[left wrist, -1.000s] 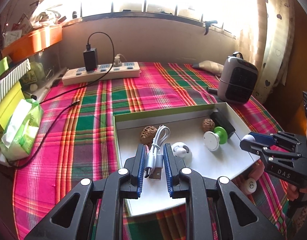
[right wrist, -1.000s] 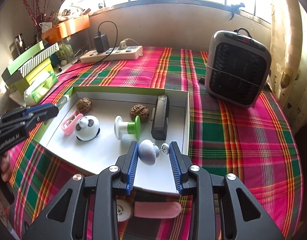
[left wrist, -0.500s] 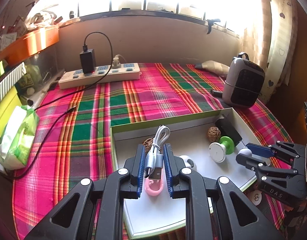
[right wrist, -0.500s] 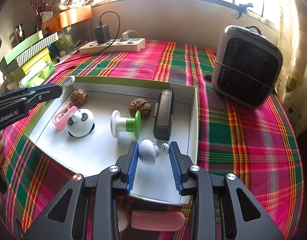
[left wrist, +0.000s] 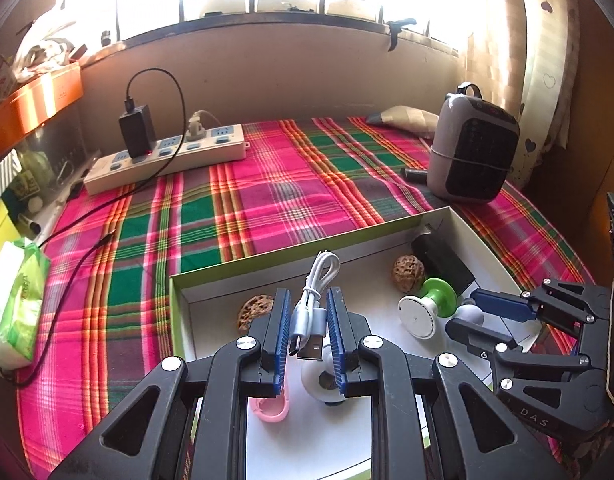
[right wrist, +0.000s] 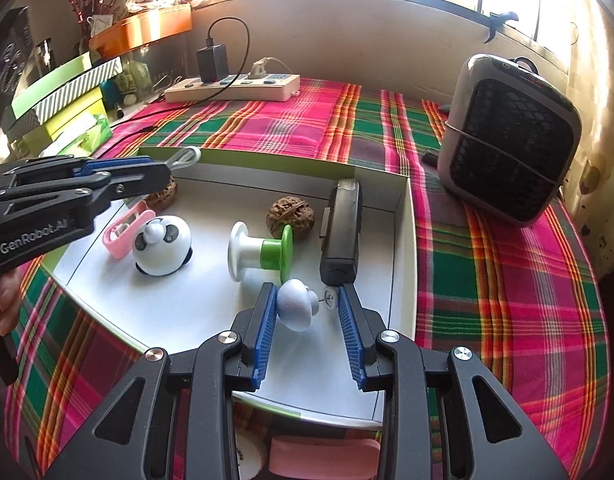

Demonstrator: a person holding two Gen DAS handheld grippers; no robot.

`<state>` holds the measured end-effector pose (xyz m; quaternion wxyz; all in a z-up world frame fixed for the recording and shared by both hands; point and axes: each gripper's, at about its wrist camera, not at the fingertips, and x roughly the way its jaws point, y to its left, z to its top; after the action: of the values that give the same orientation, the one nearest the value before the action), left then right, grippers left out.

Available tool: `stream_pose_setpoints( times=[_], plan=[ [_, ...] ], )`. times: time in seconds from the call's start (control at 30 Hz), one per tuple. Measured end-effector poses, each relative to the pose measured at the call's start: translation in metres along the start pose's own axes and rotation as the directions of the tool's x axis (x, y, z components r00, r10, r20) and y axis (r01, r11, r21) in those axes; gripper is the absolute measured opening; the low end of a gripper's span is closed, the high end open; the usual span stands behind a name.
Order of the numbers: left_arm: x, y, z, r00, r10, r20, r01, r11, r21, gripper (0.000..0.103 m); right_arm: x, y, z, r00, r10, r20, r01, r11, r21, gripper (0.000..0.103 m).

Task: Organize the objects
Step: 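Carry the USB cable with the left tool while the right tool carries the knob over the box, then lower and open both tools, releasing the cable and knob inside the box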

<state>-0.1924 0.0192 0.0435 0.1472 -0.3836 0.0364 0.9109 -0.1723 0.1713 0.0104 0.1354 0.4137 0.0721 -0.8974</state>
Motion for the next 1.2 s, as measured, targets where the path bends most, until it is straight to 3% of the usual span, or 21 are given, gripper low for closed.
stream_pose_setpoints(
  times=[0.67,1.2],
  plan=[
    [0.032,-0.021,0.008,0.998,-0.016,-0.068,0.022,0.996,0.087,0.017,0.002,0.0,0.0,1.0,-0.005,0.007,0.005,1.0,0.001,0.033],
    [0.038,-0.021,0.008,0.996,-0.019,-0.083,0.025,0.997,0.08,0.017,0.001,-0.001,0.0,1.0,-0.005,0.007,0.005,1.0,0.001,0.033]
  ],
)
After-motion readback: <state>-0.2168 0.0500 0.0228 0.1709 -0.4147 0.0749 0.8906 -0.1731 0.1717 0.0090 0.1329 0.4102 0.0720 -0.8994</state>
